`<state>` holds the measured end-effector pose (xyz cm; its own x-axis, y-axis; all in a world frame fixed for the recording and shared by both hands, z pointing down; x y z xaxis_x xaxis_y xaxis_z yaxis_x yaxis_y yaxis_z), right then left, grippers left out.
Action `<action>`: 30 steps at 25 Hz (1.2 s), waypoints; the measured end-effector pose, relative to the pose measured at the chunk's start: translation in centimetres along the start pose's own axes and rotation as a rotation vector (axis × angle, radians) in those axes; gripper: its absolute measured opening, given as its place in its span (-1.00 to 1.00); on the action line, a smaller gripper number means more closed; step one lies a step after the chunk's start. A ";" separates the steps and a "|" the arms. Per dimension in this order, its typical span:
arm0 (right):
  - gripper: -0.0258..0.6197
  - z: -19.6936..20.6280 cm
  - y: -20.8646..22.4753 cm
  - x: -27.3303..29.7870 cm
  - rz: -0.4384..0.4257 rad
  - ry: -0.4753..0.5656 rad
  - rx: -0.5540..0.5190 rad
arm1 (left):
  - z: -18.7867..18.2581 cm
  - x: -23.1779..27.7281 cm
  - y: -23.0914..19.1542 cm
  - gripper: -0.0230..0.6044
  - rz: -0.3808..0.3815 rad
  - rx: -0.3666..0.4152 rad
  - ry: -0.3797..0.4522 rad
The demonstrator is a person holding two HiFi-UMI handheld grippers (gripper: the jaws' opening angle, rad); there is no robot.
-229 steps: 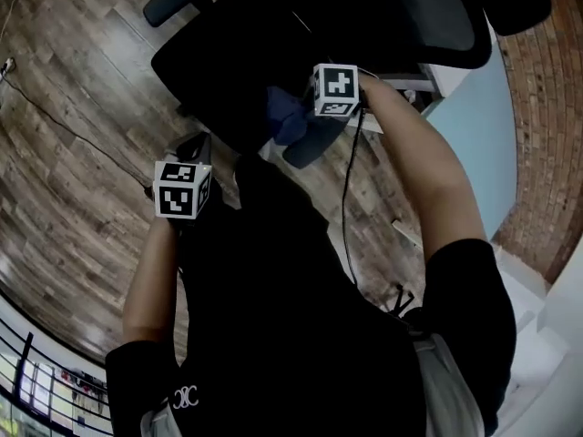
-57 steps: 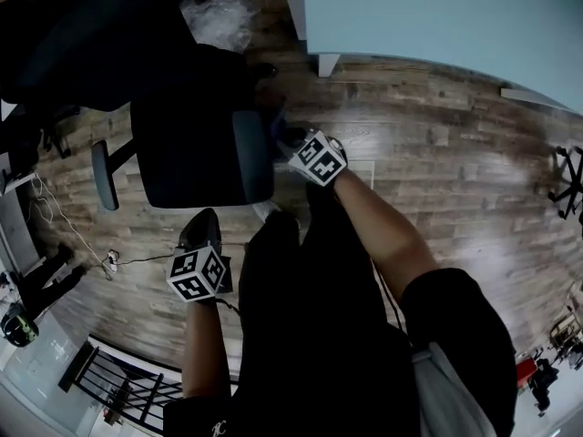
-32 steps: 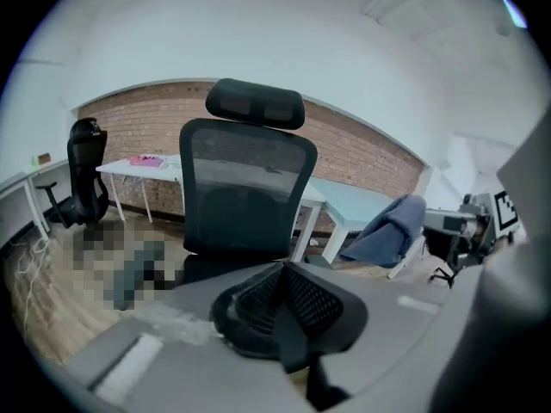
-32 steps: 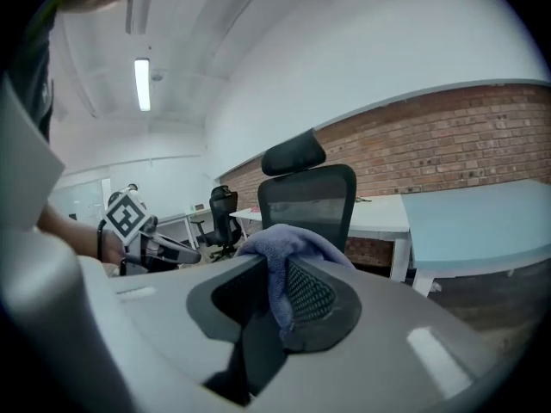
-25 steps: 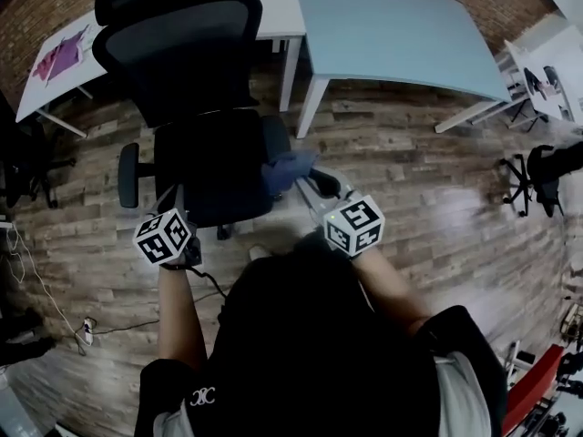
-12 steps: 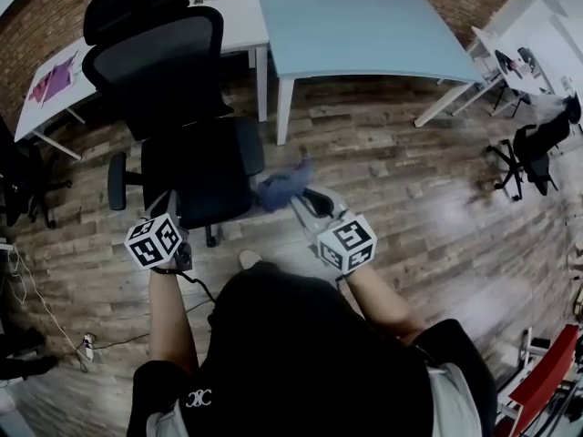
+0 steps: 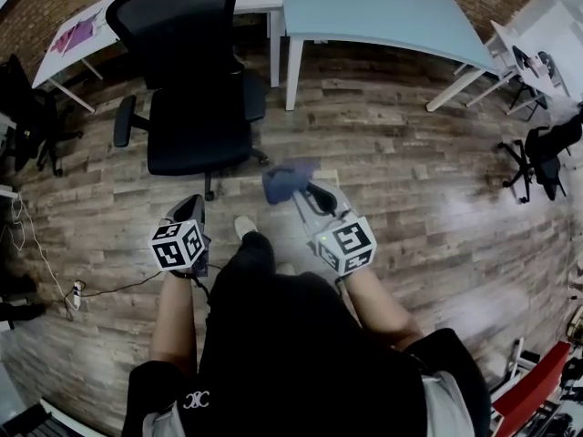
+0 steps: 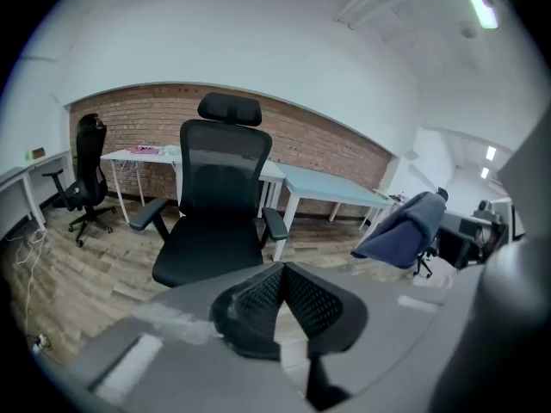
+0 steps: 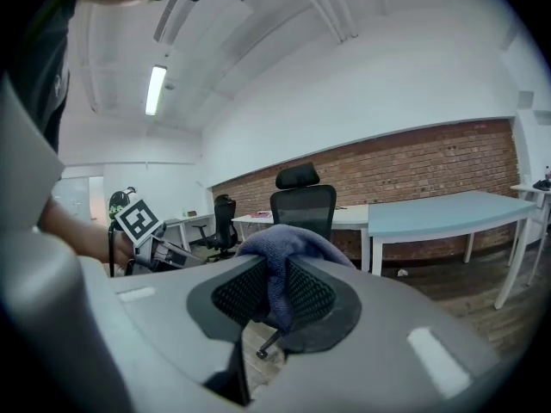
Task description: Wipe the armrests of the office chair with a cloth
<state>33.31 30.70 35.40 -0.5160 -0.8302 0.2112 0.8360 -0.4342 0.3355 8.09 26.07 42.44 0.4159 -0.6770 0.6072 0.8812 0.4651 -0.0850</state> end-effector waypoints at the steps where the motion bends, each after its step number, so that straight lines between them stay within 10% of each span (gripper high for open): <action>1: -0.70 0.7 -0.5 -0.8 -0.002 -0.008 0.004 | 0.8 -1.0 0.3 -0.91 -0.006 0.002 -0.010; 15: -0.70 4.7 -9.1 -5.7 0.015 0.002 0.014 | 3.6 -12.2 -1.4 -0.91 -0.049 0.103 0.084; 30: -0.70 9.4 -30.9 -5.8 0.126 0.148 0.013 | 16.6 -29.2 -14.3 -0.91 -0.088 0.057 0.105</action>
<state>8.74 52.22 32.44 -0.3731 -0.9207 0.1149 0.8894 -0.3197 0.3267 -20.40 48.63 39.03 0.3611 -0.7712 0.5243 0.9024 0.4308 0.0122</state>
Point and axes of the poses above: the fingertips, and each gripper's own axes: x forward along the fingers, y to its right, z out of its underside, the point moved 3 cm from there along -x, backward along the fingers, and after that the axes turned 11 degrees about x, right-handed, at the moved point
